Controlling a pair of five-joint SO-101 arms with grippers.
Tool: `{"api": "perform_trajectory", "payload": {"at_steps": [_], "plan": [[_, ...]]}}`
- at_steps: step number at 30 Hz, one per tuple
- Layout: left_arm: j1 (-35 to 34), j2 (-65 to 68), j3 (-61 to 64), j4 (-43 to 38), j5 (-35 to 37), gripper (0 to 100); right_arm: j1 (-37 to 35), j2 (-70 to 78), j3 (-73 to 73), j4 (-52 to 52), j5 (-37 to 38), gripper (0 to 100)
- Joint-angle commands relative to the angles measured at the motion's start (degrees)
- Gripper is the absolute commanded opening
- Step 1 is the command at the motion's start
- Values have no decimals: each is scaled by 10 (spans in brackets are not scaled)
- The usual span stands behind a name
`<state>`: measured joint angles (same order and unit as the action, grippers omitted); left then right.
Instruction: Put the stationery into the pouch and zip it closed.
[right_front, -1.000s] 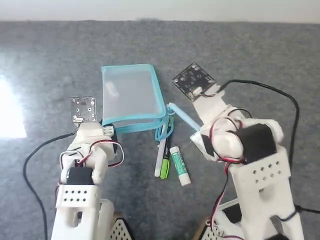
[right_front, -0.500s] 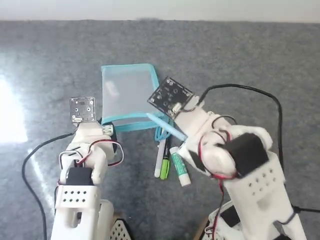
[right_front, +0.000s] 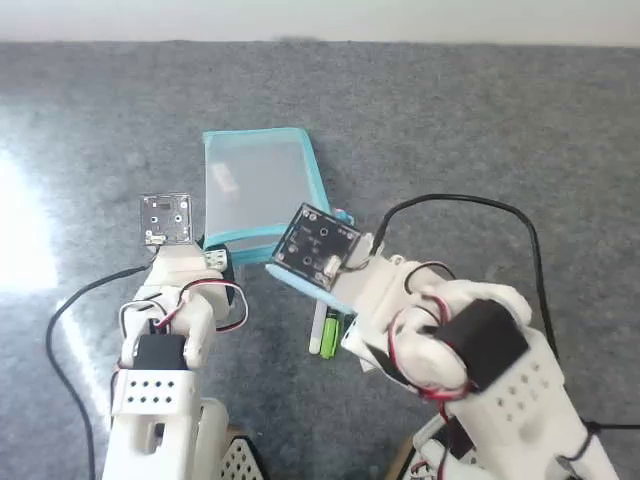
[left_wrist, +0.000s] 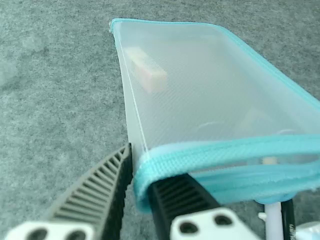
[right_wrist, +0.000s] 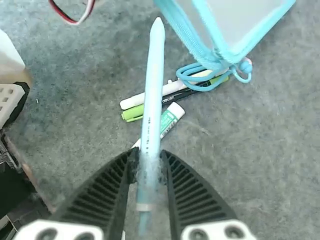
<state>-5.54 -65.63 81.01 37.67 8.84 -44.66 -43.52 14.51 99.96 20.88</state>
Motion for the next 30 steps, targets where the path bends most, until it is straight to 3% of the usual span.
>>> {"api": "perform_trajectory", "payload": {"at_steps": [1, 18, 25, 30], "plan": [[0, -4, -16, -16, -1, 13, 0, 41, -4, -24, -10, 8], [0, -4, -15, -15, -4, 13, 78, 141, -4, -179, -68, 8], [1, -4, -9, -15, -4, 13, 20, 246, -4, -255, -68, 20], [1, -4, -9, -8, -4, 13, -26, 313, -4, -308, -81, 176]]}}
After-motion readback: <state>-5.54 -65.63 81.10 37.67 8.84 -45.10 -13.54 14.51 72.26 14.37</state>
